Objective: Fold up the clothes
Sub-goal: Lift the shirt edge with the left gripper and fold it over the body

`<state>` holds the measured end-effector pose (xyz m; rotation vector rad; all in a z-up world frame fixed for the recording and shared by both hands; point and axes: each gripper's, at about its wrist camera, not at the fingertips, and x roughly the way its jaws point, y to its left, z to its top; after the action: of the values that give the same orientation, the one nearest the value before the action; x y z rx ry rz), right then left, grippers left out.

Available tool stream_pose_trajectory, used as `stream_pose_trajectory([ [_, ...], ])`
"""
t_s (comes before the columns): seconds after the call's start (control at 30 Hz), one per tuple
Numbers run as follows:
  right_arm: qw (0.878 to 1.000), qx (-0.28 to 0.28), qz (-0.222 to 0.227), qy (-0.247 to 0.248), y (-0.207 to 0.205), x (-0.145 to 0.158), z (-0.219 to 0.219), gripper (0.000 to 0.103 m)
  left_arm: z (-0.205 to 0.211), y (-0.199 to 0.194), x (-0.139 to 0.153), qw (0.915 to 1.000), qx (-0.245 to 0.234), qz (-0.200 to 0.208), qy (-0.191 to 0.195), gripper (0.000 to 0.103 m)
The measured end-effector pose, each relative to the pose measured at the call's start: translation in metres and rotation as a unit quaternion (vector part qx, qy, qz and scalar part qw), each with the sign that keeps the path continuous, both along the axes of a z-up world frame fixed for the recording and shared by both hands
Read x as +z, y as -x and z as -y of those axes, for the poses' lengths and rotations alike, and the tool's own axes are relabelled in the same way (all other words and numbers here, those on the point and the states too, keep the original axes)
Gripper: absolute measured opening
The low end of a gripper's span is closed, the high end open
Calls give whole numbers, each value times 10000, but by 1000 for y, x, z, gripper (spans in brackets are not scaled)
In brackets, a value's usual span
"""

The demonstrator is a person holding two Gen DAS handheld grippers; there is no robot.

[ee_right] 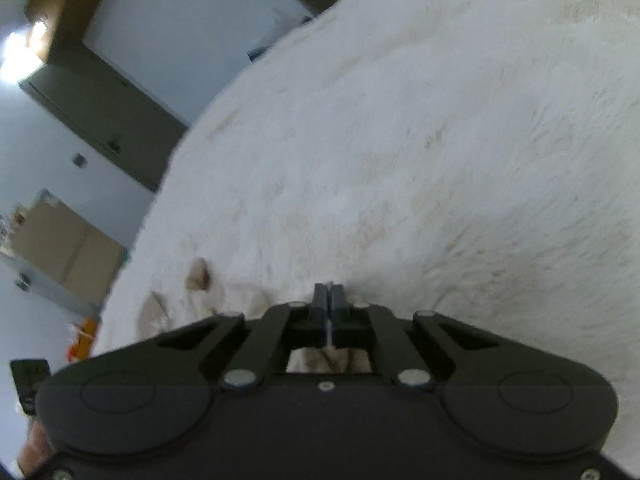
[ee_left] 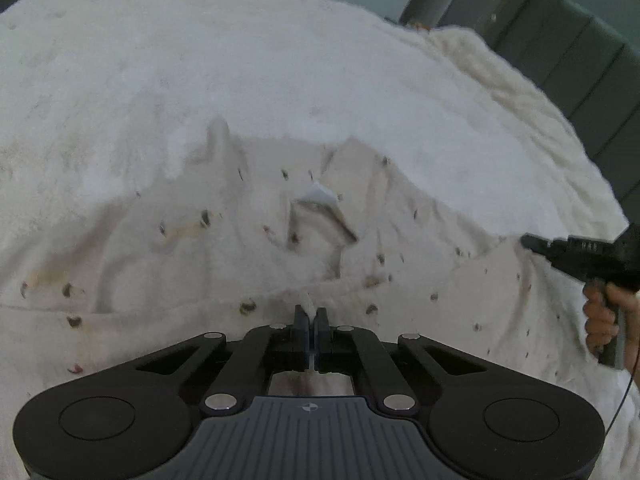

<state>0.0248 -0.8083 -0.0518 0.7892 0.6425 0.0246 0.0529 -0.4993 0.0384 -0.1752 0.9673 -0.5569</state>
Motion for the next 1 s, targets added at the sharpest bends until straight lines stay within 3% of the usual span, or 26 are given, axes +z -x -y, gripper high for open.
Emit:
stream_pose_trajectory([
  [0.07, 9995, -287, 120, 105, 4, 1, 4, 0, -12, -2, 3, 9991, 317, -18, 275, 1],
  [0.13, 9979, -452, 36, 454, 2, 1, 1, 0, -15, -4, 1, 9987, 428, -48, 283, 1],
  [0.2, 9880, -624, -415, 1354, -5, 1, -13, 6, -10, -5, -6, 9989, 421, -182, 38, 3],
  [0.23, 9826, -674, -593, 1629, -7, 2, -17, 6, -8, -5, -7, 9986, 450, -242, -124, 11],
  [0.3, 9854, -675, -608, 1442, -2, 6, -14, 19, -9, -3, -4, 9978, 565, -271, -206, 30],
  [0.33, 9879, -724, -609, 1232, 7, 11, -11, 21, -12, -1, -1, 9974, 638, -280, -177, 49],
  [0.37, 9882, -683, -613, 1222, 15, 16, -10, 26, -16, 2, 4, 9971, 704, -275, -60, 54],
  [0.4, 9885, -586, -628, 1246, 26, 23, -11, 33, -19, 6, 9, 9971, 715, -261, 8, 54],
  [0.47, 9890, -402, -612, 1288, 47, 31, -16, 34, -25, 18, 22, 9975, 664, -230, -75, 55],
  [0.6, 9912, 114, -656, 1146, 112, 43, -29, 50, -36, 51, 49, 9986, 504, -99, -132, 61],
  [0.83, 9773, 1178, -1280, 1207, 223, 44, -81, 54, -89, 168, 111, 9959, 14, 629, -648, 74],
  [1.0, 9703, 1513, -1636, 939, 298, 28, -104, 54, -154, 231, 111, 9967, -55, 481, -659, 78],
])
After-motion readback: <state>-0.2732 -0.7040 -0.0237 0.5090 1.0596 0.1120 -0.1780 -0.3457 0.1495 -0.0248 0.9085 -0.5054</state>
